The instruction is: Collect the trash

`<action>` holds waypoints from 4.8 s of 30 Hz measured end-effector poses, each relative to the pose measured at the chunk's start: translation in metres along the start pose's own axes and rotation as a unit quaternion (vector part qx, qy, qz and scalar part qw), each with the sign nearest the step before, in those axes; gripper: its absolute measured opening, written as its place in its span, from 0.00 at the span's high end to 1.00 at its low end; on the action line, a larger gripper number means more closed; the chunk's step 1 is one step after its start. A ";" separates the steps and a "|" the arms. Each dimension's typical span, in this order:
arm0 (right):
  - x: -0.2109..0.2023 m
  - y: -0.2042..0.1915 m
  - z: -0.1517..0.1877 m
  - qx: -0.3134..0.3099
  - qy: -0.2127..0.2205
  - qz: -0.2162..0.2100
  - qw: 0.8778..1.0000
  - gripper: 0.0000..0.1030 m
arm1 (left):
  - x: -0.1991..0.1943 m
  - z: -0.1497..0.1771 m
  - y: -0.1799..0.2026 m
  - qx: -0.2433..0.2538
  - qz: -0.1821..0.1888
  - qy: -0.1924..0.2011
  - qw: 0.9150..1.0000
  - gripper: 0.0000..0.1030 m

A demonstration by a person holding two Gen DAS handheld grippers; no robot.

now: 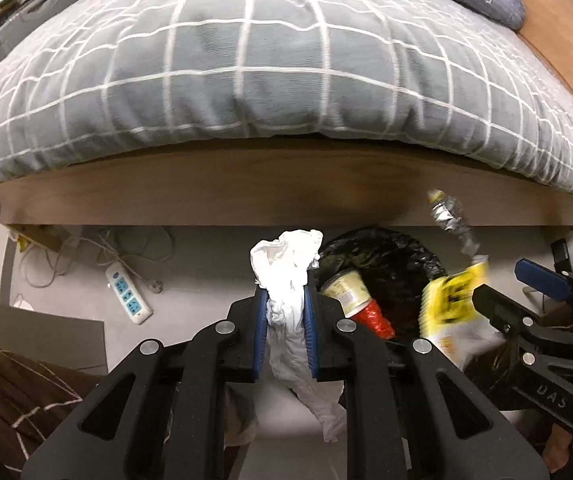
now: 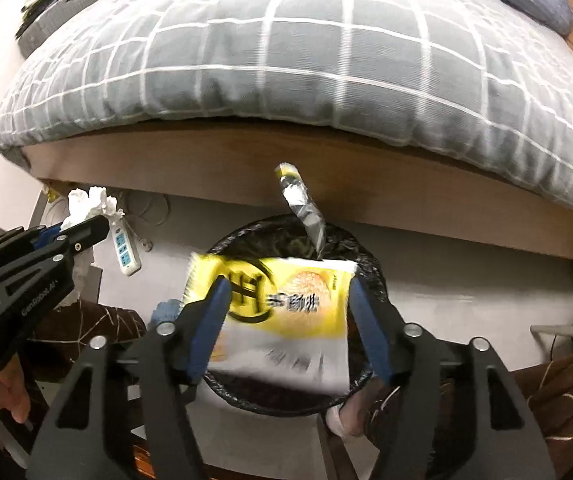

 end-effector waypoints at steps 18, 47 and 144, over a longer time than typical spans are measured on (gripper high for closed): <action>-0.030 0.089 0.014 0.077 0.055 0.042 0.995 0.07 | 0.009 -0.011 0.097 0.069 0.026 -0.012 0.997 0.85; -0.079 0.079 0.000 0.081 0.124 0.050 0.988 0.07 | -0.056 -0.014 0.072 0.039 -0.018 0.071 0.997 0.06; -0.196 0.039 0.032 0.066 0.196 0.054 0.977 0.07 | -0.187 0.014 0.054 0.009 -0.042 0.149 0.988 0.06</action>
Point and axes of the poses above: each gripper's, at about its wrist camera, not at the fingertips, and x roughly the way its jaws point, y to its right, z to its underside, the point moved 7 cm from there along x, roughly the way its jaws point, and after that the axes turned 14 degrees about -y, right-handed, at the moved point
